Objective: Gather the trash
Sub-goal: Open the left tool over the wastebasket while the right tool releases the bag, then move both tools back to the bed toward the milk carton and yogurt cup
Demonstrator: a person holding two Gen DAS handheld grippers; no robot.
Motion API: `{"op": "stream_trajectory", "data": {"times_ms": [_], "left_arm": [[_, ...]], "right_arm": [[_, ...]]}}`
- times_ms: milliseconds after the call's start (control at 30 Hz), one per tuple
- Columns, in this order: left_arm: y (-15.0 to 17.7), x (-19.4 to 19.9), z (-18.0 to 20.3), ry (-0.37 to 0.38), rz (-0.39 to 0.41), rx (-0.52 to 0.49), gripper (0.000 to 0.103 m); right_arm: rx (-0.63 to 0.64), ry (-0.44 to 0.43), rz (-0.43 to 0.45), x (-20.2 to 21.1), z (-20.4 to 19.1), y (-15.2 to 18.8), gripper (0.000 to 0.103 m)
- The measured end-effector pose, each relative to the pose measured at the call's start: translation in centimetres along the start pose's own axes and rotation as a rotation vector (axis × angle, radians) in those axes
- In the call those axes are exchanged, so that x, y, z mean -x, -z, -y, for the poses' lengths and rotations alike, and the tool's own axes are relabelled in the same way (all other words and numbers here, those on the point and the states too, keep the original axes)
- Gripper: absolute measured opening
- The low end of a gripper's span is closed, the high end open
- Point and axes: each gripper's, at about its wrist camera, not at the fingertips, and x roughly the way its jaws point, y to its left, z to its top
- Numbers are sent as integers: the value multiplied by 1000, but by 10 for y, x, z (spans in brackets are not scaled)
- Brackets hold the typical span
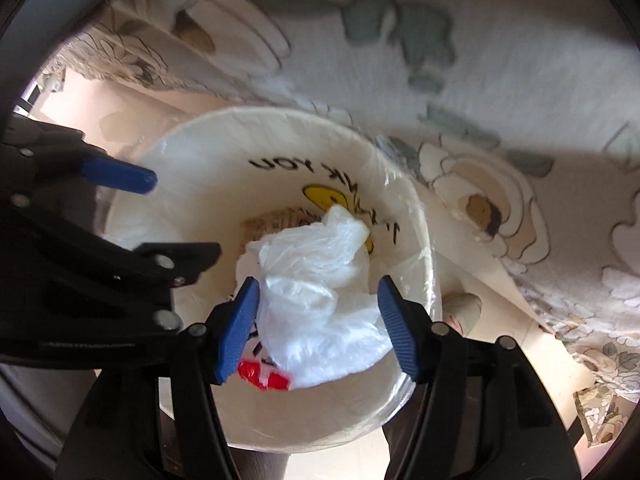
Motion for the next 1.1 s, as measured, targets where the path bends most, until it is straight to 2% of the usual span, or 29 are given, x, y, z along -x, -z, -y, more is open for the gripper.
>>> {"op": "stream_trajectory", "data": {"times_ms": [167, 400, 533, 800, 900, 1100], "left_arm": [[0, 5, -3, 14, 7, 14, 76], [4, 22, -11, 4, 44, 36, 76], [13, 40, -15, -11, 78, 40, 76], [37, 107, -5, -32, 191, 6, 76], [47, 133, 3, -58, 242, -26, 76], [55, 196, 12, -35, 331, -47, 76]], "right_arm": [[-22, -31, 14, 9, 5, 0, 63], [-14, -29, 17, 24, 4, 2, 63], [-22, -50, 31, 49, 6, 10, 63], [-72, -163, 125, 123, 14, 27, 63], [-66, -159, 176, 156, 15, 32, 63], [-64, -141, 296, 230, 19, 36, 63]]}}
